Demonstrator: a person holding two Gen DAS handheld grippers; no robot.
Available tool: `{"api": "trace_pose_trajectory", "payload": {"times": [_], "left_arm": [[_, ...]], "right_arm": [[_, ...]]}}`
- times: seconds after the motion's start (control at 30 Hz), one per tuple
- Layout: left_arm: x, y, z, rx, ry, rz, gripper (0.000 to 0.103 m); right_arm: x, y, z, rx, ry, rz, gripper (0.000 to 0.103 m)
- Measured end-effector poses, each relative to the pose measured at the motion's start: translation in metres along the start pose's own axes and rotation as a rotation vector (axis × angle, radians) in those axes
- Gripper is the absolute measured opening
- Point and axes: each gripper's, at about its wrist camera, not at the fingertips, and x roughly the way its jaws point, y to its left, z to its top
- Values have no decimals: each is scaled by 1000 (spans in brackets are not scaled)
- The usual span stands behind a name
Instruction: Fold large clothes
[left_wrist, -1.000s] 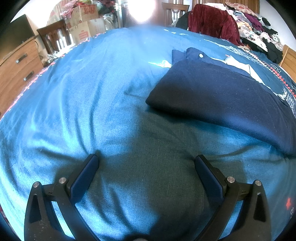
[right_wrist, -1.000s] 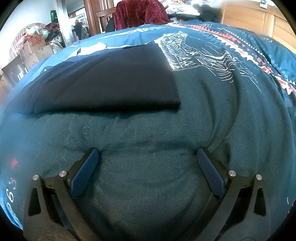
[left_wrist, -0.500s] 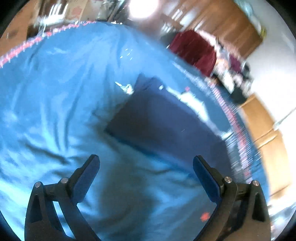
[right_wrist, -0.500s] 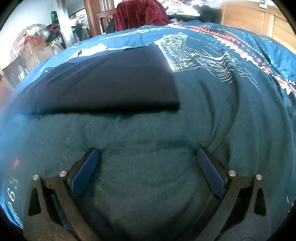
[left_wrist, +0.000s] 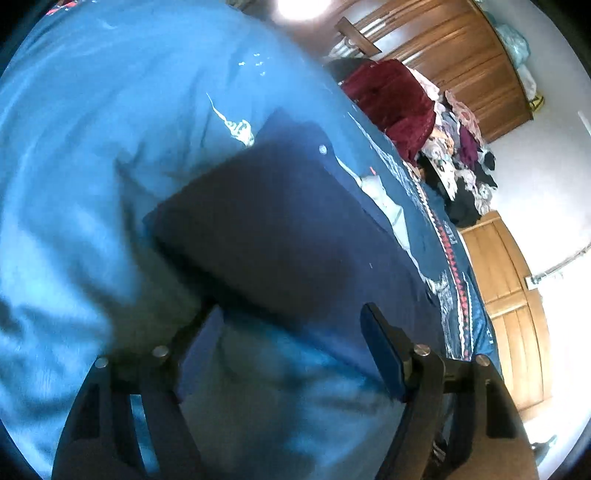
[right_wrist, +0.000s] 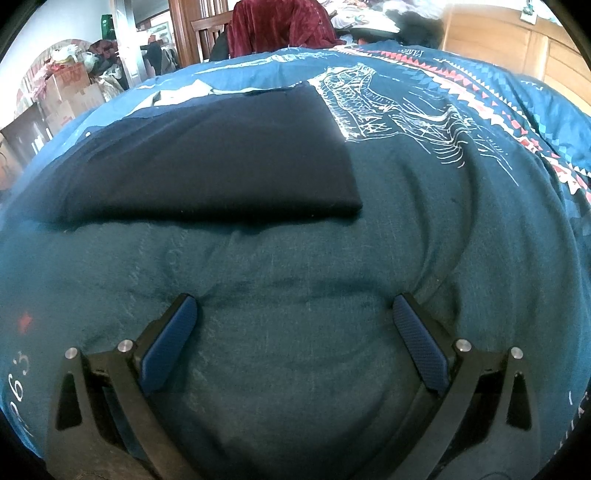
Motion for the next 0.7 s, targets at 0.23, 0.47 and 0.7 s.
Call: {"api": "trace_pose_trajectory", "payload": {"times": [0.23, 0.47, 0.7], "left_arm": [[22, 5, 32, -52, -65, -11, 64], [42, 7, 44, -32, -102, -24, 21], [25, -43, 43, 188, -196, 32, 3]], "right_arm": [[-4, 2, 2, -12, 19, -18, 103], [-46, 19, 38, -88, 139, 110, 103], [-49, 102, 154, -162, 25, 304, 103]]}}
